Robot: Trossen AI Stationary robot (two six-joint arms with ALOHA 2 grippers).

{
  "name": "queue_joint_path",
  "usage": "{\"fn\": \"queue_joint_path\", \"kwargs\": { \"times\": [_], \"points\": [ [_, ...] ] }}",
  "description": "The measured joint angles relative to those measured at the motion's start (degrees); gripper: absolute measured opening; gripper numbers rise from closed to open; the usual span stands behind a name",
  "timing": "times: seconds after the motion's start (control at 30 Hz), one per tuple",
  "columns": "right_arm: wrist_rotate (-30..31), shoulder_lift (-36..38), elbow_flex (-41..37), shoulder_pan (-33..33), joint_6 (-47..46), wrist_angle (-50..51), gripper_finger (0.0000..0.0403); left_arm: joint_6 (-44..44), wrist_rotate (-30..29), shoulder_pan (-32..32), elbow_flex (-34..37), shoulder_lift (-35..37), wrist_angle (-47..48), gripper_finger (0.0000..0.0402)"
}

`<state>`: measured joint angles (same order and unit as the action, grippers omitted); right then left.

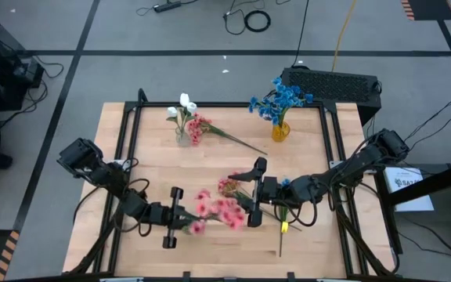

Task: Sort flowers into vase by color
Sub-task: Put the bottom left pink flowers into the green vase

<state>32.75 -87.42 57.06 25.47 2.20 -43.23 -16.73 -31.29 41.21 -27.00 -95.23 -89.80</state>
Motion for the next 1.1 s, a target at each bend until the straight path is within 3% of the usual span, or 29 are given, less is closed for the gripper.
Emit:
{"fn": "queue_joint_path", "kwargs": {
  "times": [0.57,0.83,0.97,1.1],
  "points": [
    [-3.0,0.0,0.0,-0.5,-1.1,1.0,0.0251,1.7,-2.0,-0.1,0.0,0.0,4.4,0.0015],
    [1.2,0.0,0.0,-0.9,-1.0,12.2,0.0251,1.2,-3.0,1.0,0.0,0.0,2.7,0.0015],
    [-5.7,-0.1,0.0,-1.5,-2.4,13.5,0.024,-0.1,-3.9,1.0,0.0,0.0,2.6,0.0015],
    [-11.5,-0.6,0.0,-1.4,-0.8,8.4,0.0213,-0.2,-4.9,0.8,0.0,0.0,2.5,0.0015]
  ]
}}
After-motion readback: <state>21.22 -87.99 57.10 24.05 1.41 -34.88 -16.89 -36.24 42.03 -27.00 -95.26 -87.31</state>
